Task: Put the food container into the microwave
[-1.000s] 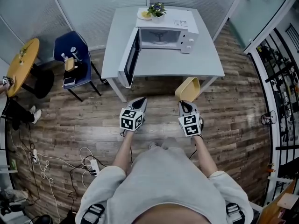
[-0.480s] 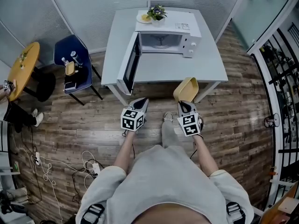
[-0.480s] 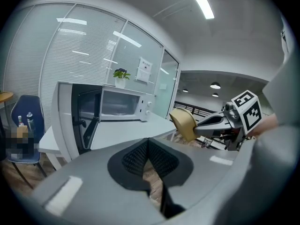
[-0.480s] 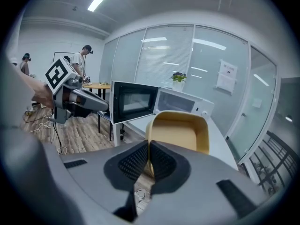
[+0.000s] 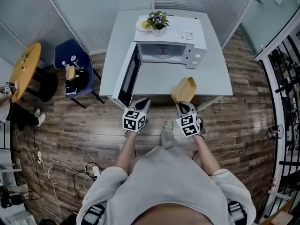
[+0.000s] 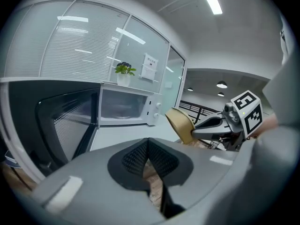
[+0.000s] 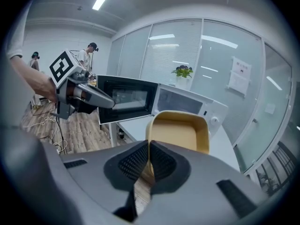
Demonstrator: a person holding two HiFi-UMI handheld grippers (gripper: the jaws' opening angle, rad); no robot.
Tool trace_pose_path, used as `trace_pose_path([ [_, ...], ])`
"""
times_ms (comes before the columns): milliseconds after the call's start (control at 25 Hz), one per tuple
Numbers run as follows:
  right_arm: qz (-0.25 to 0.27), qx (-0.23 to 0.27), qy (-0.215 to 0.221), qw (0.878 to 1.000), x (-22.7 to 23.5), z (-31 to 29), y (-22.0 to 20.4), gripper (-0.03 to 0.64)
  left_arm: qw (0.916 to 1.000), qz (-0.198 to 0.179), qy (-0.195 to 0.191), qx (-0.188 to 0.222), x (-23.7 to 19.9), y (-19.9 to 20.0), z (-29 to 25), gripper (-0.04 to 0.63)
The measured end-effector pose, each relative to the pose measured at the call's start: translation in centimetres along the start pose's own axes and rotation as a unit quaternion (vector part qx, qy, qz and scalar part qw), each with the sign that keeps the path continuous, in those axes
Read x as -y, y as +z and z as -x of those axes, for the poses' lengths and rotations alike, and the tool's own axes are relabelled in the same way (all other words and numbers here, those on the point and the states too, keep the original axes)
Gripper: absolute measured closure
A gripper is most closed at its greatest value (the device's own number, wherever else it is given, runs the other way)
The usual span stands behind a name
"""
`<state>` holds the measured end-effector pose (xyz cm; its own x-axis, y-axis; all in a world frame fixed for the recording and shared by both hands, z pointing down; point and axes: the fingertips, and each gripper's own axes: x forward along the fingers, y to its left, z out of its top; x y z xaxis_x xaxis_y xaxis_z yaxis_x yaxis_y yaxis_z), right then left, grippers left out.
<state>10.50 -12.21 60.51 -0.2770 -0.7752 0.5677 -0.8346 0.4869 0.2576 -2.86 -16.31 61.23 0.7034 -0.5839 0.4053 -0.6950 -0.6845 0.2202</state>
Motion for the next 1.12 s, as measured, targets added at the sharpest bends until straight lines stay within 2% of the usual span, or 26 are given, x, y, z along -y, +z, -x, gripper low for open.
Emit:
trace_pose_path([
  [600, 0.042, 0.005, 0.083, 0.996, 7.5, -9.2, 3.2, 0.595, 0.9979, 0.029, 0.057, -0.013, -5.3, 5.4, -9.4, 0.584],
  [1120, 0.065, 0.020, 0.140, 0.988, 9.6, -14.4, 4.9, 0.595, 0.9935, 0.049, 0.101, -0.018, -8.5, 6.9, -12.9, 0.584],
])
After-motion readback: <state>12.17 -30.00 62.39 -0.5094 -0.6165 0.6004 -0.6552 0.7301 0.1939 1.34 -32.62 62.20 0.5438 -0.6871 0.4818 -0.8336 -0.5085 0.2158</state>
